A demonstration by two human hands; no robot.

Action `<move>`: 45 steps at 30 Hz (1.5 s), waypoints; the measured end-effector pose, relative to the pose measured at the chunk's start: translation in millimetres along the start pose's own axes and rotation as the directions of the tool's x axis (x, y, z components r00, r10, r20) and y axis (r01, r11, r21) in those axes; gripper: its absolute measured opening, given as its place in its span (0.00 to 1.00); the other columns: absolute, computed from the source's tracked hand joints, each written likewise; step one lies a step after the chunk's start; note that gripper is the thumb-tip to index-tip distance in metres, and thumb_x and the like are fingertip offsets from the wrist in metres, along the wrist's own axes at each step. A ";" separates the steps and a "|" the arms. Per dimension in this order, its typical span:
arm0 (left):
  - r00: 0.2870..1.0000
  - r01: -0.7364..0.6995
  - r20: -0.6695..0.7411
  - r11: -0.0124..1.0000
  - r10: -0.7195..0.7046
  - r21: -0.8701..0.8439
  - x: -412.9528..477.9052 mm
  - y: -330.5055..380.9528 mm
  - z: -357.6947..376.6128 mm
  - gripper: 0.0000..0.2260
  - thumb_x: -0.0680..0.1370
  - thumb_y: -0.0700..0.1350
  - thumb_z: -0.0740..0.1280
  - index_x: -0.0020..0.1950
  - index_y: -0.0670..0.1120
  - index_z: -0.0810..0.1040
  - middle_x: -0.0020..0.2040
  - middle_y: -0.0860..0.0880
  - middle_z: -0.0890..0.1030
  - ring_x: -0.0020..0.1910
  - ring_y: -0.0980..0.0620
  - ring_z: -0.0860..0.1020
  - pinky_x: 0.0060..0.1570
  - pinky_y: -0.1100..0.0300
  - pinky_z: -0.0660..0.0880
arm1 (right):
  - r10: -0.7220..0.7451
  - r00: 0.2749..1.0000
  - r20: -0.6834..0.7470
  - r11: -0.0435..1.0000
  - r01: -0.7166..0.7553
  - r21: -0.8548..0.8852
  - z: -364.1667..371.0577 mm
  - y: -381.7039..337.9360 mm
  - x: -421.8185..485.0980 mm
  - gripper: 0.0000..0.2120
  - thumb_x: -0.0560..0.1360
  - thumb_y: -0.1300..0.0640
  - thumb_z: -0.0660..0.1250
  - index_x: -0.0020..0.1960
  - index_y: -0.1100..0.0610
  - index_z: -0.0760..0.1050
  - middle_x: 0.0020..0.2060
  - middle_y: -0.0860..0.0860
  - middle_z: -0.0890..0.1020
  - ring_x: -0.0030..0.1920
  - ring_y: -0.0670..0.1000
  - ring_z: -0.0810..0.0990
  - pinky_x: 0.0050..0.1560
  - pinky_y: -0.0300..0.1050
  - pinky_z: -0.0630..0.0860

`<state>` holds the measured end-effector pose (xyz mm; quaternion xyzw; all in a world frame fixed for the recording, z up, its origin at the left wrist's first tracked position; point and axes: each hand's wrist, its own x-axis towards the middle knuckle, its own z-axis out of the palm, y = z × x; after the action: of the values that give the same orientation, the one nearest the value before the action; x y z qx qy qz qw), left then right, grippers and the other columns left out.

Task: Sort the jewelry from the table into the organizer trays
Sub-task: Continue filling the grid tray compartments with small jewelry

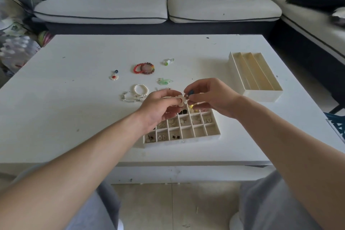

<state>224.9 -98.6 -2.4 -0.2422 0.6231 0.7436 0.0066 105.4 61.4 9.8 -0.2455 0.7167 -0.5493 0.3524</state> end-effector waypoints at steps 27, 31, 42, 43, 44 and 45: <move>0.998 0.031 0.044 0.983 -0.040 0.180 10.5 -9.0 5.2 0.08 0.78 0.38 0.71 0.56 0.46 0.80 0.51 0.42 0.87 0.40 0.51 0.82 0.39 0.60 0.75 | 0.030 0.999 -0.045 0.999 -0.032 -0.043 -13.7 4.8 -0.3 0.10 0.73 0.76 0.68 0.49 0.66 0.83 0.47 0.64 0.85 0.45 0.56 0.84 0.56 0.49 0.83; 0.998 0.032 0.047 0.984 -0.041 0.178 10.6 -9.3 4.5 0.07 0.78 0.38 0.71 0.55 0.46 0.80 0.50 0.42 0.87 0.39 0.52 0.82 0.38 0.61 0.74 | 0.037 0.999 -0.030 0.998 -0.038 -0.041 -14.2 7.0 -0.7 0.08 0.75 0.75 0.68 0.49 0.66 0.83 0.43 0.60 0.85 0.44 0.55 0.84 0.53 0.50 0.83; 0.994 0.054 0.078 0.973 -0.073 0.224 9.9 -12.3 5.9 0.08 0.77 0.38 0.72 0.55 0.45 0.79 0.48 0.43 0.87 0.39 0.51 0.82 0.35 0.62 0.74 | 0.060 0.998 0.037 0.997 -0.062 0.053 -18.4 7.9 -0.9 0.07 0.76 0.73 0.66 0.48 0.65 0.82 0.42 0.58 0.84 0.44 0.53 0.84 0.52 0.45 0.83; 0.993 0.059 0.084 0.970 -0.081 0.237 9.9 -13.3 6.0 0.08 0.77 0.38 0.72 0.55 0.45 0.79 0.48 0.43 0.87 0.40 0.51 0.82 0.36 0.62 0.74 | 0.059 0.997 0.041 0.998 -0.060 0.027 -19.3 10.3 0.2 0.07 0.76 0.73 0.68 0.48 0.64 0.82 0.42 0.58 0.84 0.44 0.53 0.84 0.53 0.46 0.83; 0.992 0.064 0.088 0.965 -0.089 0.255 10.2 -14.6 6.4 0.08 0.77 0.38 0.72 0.55 0.45 0.79 0.48 0.44 0.87 0.41 0.51 0.83 0.37 0.62 0.74 | 0.058 0.997 0.046 0.998 -0.058 -0.005 -20.2 12.5 1.0 0.08 0.75 0.74 0.69 0.49 0.64 0.82 0.44 0.58 0.84 0.44 0.53 0.84 0.53 0.46 0.82; 0.992 0.065 0.086 0.957 -0.093 0.284 10.2 -16.1 7.0 0.08 0.78 0.39 0.72 0.55 0.45 0.78 0.47 0.45 0.87 0.42 0.51 0.83 0.38 0.61 0.75 | 0.056 0.997 0.048 0.997 -0.054 -0.049 -21.2 14.8 2.0 0.10 0.74 0.75 0.69 0.49 0.63 0.82 0.45 0.58 0.85 0.45 0.53 0.84 0.53 0.46 0.82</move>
<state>218.5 -91.4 -20.3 -0.2265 0.7109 0.6581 0.1013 88.3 77.1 -1.8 -0.2477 0.7271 -0.5160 0.3791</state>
